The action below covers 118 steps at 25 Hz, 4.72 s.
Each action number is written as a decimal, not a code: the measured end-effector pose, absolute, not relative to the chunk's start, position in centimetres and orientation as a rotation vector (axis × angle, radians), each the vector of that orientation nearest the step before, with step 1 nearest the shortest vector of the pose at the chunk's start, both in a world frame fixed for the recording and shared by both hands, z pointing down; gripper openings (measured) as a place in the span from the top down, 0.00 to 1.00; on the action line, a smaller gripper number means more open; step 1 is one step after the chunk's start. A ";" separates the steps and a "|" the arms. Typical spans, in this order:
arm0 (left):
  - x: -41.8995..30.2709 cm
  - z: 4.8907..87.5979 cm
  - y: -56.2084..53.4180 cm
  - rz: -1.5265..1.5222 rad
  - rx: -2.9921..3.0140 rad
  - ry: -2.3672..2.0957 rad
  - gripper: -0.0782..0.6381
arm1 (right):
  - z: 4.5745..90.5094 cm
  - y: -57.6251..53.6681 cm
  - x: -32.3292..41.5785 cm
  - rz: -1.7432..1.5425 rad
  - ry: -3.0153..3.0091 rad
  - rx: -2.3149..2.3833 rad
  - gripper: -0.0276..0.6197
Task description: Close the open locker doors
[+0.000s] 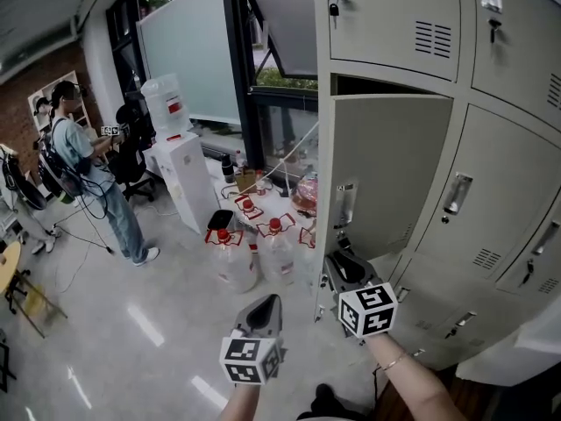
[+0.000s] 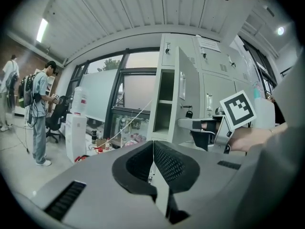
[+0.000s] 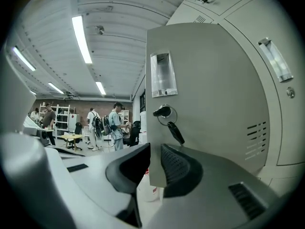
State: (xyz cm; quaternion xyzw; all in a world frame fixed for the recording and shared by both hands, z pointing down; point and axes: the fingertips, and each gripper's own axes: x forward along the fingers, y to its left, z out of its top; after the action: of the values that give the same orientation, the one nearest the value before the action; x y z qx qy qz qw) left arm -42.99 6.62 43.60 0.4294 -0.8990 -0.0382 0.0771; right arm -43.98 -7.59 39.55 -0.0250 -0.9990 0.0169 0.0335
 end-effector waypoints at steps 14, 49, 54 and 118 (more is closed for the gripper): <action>-47.5 43.1 3.5 -0.141 1.201 -2.722 0.86 | 39.8 -11.3 -49.9 -0.009 -3.041 -0.115 0.90; -51.2 43.4 2.4 -0.170 1.105 -2.758 0.86 | 41.5 -21.9 -55.4 -0.022 -2.939 0.138 0.91; -50.9 43.2 2.5 -0.175 1.097 -2.758 0.86 | 41.6 -21.8 -55.6 -0.009 -2.934 0.124 0.91; -41.8 44.1 9.3 -0.112 1.239 -2.708 0.86 | 43.2 -6.3 -34.2 0.156 -2.935 -0.021 0.95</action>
State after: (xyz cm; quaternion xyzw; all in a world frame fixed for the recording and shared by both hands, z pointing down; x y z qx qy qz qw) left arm -41.85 9.32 44.08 0.4145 -0.9057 -0.0373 0.0807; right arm -34.20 -6.35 43.23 -0.0072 -0.9934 0.0528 0.1012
